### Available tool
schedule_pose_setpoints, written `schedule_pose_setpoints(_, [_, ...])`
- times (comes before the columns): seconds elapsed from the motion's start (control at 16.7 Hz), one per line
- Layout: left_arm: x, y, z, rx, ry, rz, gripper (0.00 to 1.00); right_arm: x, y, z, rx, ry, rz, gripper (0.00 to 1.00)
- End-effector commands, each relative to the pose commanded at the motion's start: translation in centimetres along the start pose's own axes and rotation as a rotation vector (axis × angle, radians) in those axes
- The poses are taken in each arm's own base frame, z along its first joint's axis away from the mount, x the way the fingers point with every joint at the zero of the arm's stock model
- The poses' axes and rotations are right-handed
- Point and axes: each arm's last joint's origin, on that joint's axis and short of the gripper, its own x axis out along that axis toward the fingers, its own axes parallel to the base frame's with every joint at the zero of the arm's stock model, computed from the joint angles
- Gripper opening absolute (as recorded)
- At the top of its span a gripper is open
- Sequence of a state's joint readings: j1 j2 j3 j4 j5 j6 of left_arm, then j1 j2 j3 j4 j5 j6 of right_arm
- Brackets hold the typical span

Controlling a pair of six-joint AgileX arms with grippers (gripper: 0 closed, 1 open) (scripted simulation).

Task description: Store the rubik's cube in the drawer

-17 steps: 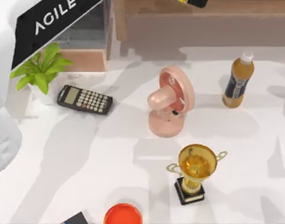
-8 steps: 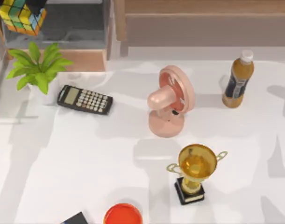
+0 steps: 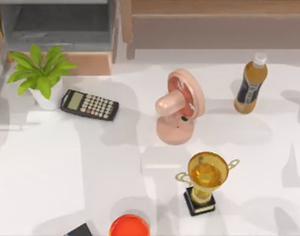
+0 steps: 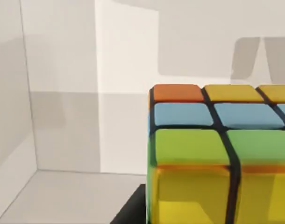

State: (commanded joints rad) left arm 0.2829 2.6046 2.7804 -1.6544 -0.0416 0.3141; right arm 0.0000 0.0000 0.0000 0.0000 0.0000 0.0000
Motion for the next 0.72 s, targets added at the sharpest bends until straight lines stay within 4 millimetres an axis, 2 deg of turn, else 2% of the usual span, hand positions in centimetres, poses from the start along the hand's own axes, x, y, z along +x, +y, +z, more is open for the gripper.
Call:
schedule_pose_setpoints(0.12, [3.6, 1.6, 0.3, -0.003, 0.046, -0.030, 0.00, 0.0, 0.0, 0.0, 0.000, 0.000, 0.000, 1.00])
schedule_pose_setpoints(0.24, [5.6, 1.9, 0.5, 0.007, 0.071, -0.051, 0.00, 0.0, 0.0, 0.0, 0.000, 0.000, 0.000, 1.00])
schedule_pose_setpoints(0.6, [6.0, 1.9, 0.6, 0.010, 0.075, -0.055, 0.00, 0.0, 0.0, 0.0, 0.000, 0.000, 0.000, 1.00])
schedule_pose_setpoints(0.72, [6.0, 1.9, 0.6, 0.010, 0.075, -0.055, 0.15, 0.0, 0.0, 0.0, 0.000, 0.000, 0.000, 1.00])
